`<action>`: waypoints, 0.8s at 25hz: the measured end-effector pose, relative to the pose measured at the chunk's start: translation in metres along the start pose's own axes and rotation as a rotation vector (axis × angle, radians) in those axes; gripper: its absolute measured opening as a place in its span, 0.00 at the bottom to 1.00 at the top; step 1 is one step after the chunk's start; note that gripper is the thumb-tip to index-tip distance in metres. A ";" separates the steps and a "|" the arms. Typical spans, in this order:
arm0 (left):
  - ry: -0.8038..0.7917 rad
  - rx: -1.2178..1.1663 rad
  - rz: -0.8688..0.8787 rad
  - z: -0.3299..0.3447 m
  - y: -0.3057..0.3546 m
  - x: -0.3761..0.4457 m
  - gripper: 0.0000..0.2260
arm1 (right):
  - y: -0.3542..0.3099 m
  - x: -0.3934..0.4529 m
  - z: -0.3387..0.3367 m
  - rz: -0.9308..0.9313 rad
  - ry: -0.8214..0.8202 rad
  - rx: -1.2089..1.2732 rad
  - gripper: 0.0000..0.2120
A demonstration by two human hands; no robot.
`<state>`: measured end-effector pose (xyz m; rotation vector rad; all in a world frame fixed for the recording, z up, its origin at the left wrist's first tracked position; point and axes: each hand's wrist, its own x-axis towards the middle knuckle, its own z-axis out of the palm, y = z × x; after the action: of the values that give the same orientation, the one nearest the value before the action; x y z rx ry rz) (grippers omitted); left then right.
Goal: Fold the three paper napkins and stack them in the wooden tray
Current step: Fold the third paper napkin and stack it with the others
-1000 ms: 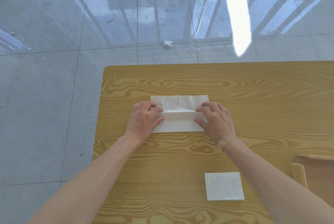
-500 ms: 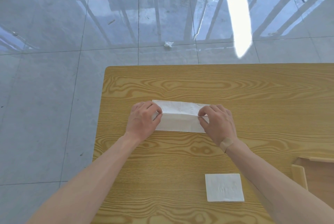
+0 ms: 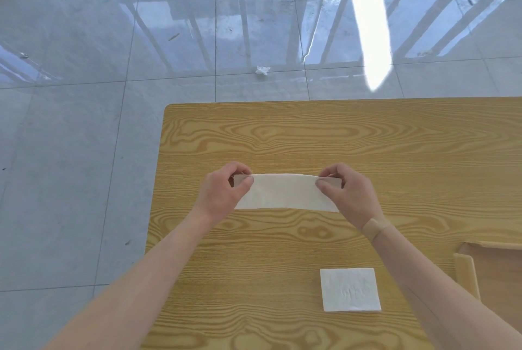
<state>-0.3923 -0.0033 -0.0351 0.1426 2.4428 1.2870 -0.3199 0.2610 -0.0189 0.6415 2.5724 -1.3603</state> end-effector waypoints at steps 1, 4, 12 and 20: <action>-0.024 0.015 -0.039 0.002 -0.003 0.001 0.01 | 0.002 0.000 0.003 0.032 -0.010 -0.022 0.04; -0.029 0.117 -0.064 0.009 -0.012 0.001 0.04 | 0.009 -0.003 0.014 0.072 -0.046 -0.076 0.08; 0.134 0.700 0.295 0.051 -0.021 -0.030 0.18 | 0.012 -0.026 0.060 -0.395 0.092 -0.680 0.23; -0.174 0.936 0.330 0.074 -0.039 -0.031 0.29 | 0.035 -0.021 0.092 -0.388 -0.143 -0.861 0.31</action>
<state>-0.3328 0.0229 -0.0961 0.8767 2.7182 0.1051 -0.2911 0.1968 -0.0906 -0.1013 2.8604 -0.2242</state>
